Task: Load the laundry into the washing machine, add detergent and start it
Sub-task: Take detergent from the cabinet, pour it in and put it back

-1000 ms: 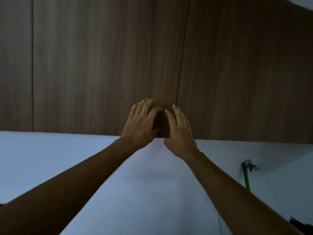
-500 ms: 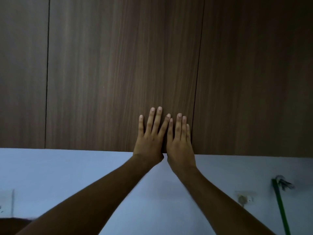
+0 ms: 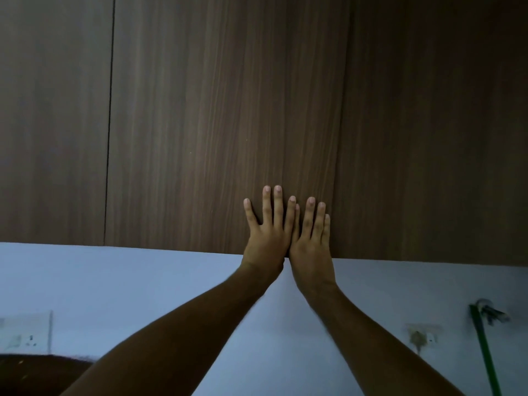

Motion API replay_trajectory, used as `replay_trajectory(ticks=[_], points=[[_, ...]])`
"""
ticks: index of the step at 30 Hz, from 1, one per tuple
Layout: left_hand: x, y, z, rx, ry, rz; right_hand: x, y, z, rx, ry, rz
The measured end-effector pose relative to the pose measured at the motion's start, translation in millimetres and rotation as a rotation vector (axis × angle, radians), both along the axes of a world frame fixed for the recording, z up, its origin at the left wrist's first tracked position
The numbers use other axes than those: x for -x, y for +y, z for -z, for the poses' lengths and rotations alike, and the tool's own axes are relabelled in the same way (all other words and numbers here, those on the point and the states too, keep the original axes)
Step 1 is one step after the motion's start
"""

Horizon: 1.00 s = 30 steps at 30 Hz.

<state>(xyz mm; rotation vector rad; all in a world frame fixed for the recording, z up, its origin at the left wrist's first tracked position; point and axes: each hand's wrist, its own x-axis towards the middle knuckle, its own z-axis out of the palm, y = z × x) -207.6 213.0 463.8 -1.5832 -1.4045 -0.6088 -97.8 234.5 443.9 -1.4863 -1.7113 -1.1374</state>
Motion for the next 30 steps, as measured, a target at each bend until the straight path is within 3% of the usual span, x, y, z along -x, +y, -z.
replay_trajectory(ticks=[7,10,15,19,21,24,26,28,30], points=[[-7,-22,2,0.021,-0.027,-0.005,-7,-32,-1,0.031,-0.006,-0.017],[-13,-30,5,0.020,-0.067,0.018,-15,-52,-4,0.103,0.063,-0.215],[-15,-52,8,0.004,-0.081,0.013,-29,-83,-45,-0.148,0.610,-0.683],[-8,-75,13,-0.019,-0.105,0.084,-23,-111,-105,0.115,1.066,-0.932],[-4,-87,14,0.020,-0.121,0.139,-26,-116,-117,0.188,1.094,-0.936],[1,-110,8,0.153,-0.200,0.346,-29,-115,-116,0.145,1.047,-0.894],[0,-130,-4,0.194,-0.399,0.615,-27,-120,-113,0.090,1.055,-0.879],[-3,-150,-23,0.069,-0.554,0.812,-23,-134,-111,0.068,1.064,-0.905],[-10,-166,-44,-0.058,-0.569,0.843,-20,-146,-112,0.058,1.074,-0.927]])
